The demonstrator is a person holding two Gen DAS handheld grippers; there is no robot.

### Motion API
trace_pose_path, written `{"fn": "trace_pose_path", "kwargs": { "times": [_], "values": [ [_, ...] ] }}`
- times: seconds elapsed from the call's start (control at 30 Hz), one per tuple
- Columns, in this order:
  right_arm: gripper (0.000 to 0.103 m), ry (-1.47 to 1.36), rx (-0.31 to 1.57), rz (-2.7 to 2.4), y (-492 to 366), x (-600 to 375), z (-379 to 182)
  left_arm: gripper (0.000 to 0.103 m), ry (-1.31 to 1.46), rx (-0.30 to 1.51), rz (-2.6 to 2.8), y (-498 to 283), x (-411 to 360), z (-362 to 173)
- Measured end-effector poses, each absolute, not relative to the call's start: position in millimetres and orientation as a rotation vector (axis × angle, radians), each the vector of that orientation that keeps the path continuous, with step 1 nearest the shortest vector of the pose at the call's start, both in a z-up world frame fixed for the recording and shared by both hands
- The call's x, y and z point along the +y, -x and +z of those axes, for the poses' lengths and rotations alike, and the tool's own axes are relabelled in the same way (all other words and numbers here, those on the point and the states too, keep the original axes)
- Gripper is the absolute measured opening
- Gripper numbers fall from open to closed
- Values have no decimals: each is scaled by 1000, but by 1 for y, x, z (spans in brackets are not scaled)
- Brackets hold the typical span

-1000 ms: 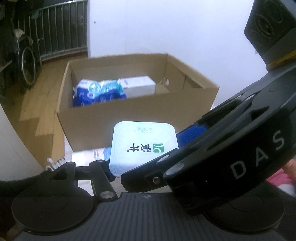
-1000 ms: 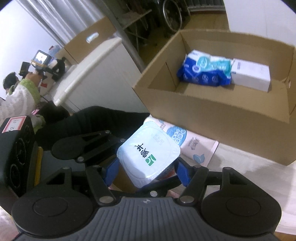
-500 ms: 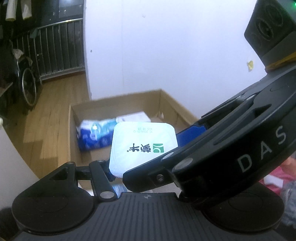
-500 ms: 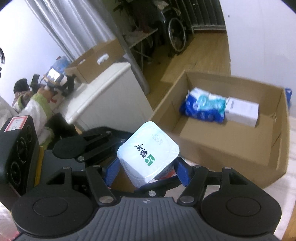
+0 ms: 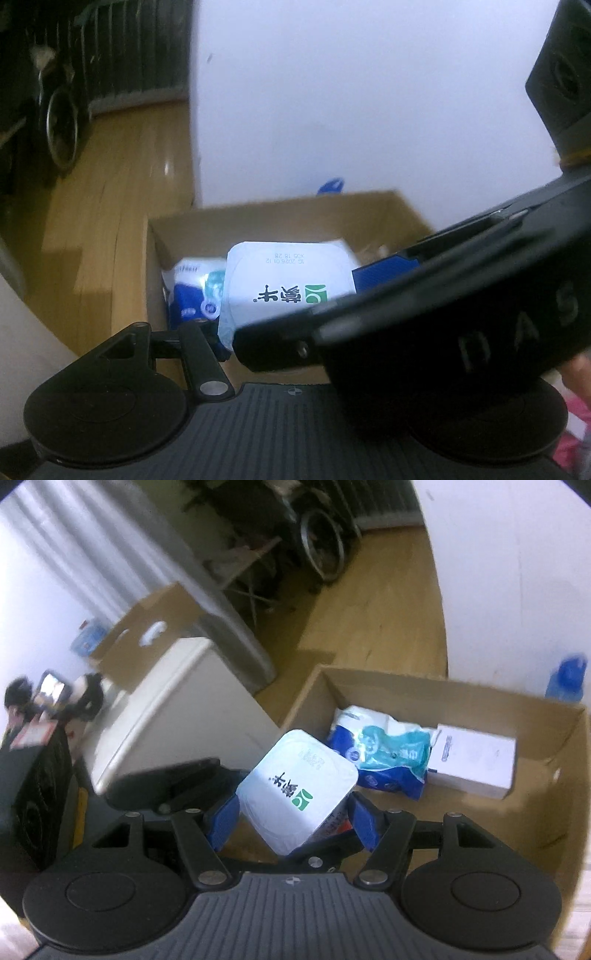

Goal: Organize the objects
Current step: 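Lift the white square package with both grippers over the cardboard box, then lower the white square package into the box beside the wipes pack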

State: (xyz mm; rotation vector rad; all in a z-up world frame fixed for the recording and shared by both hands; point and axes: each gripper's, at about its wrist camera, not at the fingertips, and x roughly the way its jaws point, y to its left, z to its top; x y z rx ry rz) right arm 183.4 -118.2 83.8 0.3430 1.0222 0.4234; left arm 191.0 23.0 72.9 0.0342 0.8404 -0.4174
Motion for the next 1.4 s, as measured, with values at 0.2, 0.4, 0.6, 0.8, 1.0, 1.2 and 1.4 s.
{"fn": "trace_pose_path", "kwargs": {
  "times": [0.2, 0.4, 0.6, 0.8, 1.0, 1.2, 1.4],
  "values": [
    [67, -456, 1136, 404, -221, -133, 27, 60, -41, 983, -355, -227, 16, 29],
    [66, -531, 1205, 398, -235, -139, -7, 60, -82, 1124, -289, -248, 6, 7],
    [65, -627, 1231, 390, -239, -142, -28, 60, -130, 1181, -275, -257, 7, -9],
    [64, -703, 1223, 373, -243, -146, -38, 60, -211, 1195, -278, -261, 6, -11],
    [64, -753, 1216, 363, -247, -151, -43, 62, -319, 1213, -332, -268, 5, -16],
    [64, -756, 1197, 371, -247, -152, -42, 68, -423, 1162, -336, -252, 4, -14],
    [64, -762, 1171, 386, -248, -150, -37, 75, -476, 1105, -340, -238, 19, 6]
  ]
}}
